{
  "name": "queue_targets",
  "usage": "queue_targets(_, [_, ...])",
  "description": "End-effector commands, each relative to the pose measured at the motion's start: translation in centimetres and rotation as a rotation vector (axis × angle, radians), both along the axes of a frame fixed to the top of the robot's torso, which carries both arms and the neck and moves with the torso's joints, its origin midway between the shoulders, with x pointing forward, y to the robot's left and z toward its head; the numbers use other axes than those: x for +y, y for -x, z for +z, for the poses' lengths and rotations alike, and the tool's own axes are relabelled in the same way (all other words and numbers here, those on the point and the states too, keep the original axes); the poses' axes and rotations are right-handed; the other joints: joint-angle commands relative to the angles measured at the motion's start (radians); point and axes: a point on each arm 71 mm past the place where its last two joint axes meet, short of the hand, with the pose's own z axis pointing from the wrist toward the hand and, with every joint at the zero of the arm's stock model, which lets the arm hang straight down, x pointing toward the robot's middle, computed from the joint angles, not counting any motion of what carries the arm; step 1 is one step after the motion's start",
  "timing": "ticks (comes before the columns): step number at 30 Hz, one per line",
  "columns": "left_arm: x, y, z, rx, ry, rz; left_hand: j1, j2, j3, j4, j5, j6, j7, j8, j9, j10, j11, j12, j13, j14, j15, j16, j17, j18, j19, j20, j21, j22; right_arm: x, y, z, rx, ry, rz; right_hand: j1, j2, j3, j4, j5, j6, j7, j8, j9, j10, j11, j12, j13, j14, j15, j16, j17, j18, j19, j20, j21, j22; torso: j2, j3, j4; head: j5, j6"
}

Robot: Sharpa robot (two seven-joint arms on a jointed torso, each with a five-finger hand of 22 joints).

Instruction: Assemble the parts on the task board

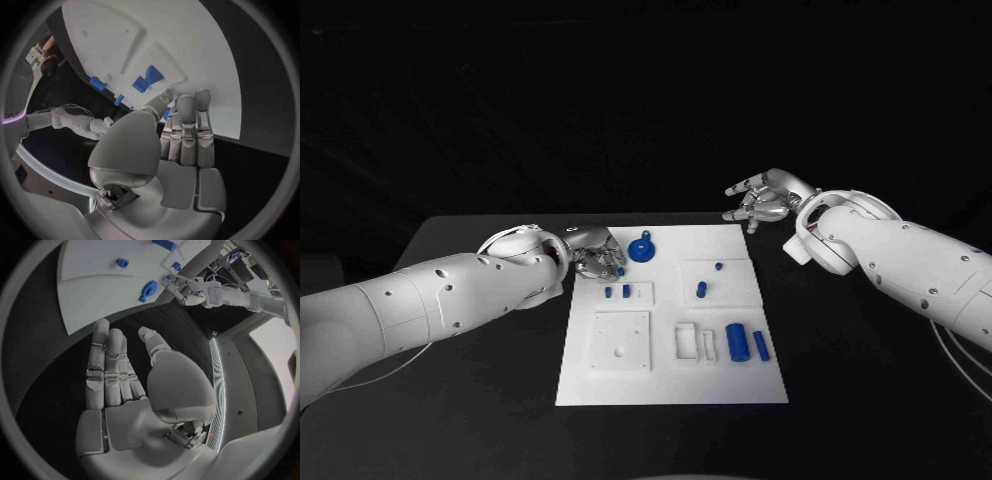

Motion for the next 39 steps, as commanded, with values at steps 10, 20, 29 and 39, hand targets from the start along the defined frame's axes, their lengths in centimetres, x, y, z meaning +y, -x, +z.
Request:
queue_targets(10, [2.2, -0.5, 1.0, -0.032, 0.087, 0.089, 0.021, -0.024, 0.054, -0.029, 0.021, 0.062, 0.034, 0.002, 0.002, -0.066, 0.027, -0.005, 0.000, -0.027, 0.021, -0.034, -0.016, 0.044, -0.013, 0.022, -0.005, 0.021, 0.6, 1.1, -0.6, 0.035, 0.040, 0.070, -0.004, 0.029, 0.036, -0.070, -0.038, 0.116, 0.003, 0.006, 0.006, 0.098, 0.028, -0.409, -0.224, 0.028, 0.008, 0.019, 0.009, 0.016, 0.022, 0.007, 0.037, 0.028, -0.001, 0.0013, -0.0009, 0.002, 0.007])
queue_targets(20, [5.2, -1.4, 4.4, -0.002, 0.552, 0.299, 0.023, 0.004, 0.066, -0.050, 0.015, 0.129, 0.037, -0.003, 0.003, 0.072, -0.009, 0.010, 0.002, -0.061, 0.003, -0.272, -0.105, 0.008, -0.107, 0.007, -0.067, 0.003, 1.8, 2.8, -1.0, -0.012, 0.216, 0.148, -0.046, 0.039, 0.172, -0.148, -0.124, 0.285, -0.023, 0.008, 0.012, 0.139, 0.031, -0.587, -0.228, 0.084, 0.001, 0.066, 0.039, 0.028, 0.042, 0.000, 0.110, 0.111, 0.000, -0.0001, -0.0006, -0.030, 0.028])
queue_targets(29, [5.5, -1.2, 7.0, 0.106, 0.909, 0.370, -0.049, 0.012, -0.097, 0.046, 0.036, 0.060, 0.055, -0.001, 0.003, -0.190, 0.071, 0.004, -0.001, -0.143, 0.108, -0.809, -0.279, -0.012, -0.222, 0.114, -0.334, -0.406, 2.5, 3.8, -1.9, -0.023, 0.365, 0.149, -0.070, 0.005, 0.253, -0.127, -0.176, 0.285, -0.023, 0.008, 0.012, 0.119, 0.036, -0.593, -0.229, 0.098, 0.004, 0.069, 0.048, 0.022, 0.040, 0.002, 0.135, 0.141, -0.002, -0.0007, 0.0008, -0.044, 0.035])
queue_targets(39, [5.3, -1.0, 7.4, 0.163, 1.046, 0.397, -0.033, 0.041, -0.160, 0.051, 0.016, 0.070, 0.054, -0.002, 0.003, -0.115, 0.066, -0.001, -0.001, -0.101, 0.131, -1.061, -0.265, -0.015, -0.192, 0.141, -0.326, -0.913, 4.1, 4.8, -2.5, -0.076, 0.475, 0.158, -0.056, -0.042, 0.267, -0.097, -0.243, 0.272, -0.019, 0.009, 0.012, 0.108, 0.040, -0.591, -0.229, 0.093, 0.007, 0.059, 0.044, 0.023, 0.035, 0.005, 0.128, 0.137, 0.000, -0.0008, 0.0006, -0.043, 0.029])
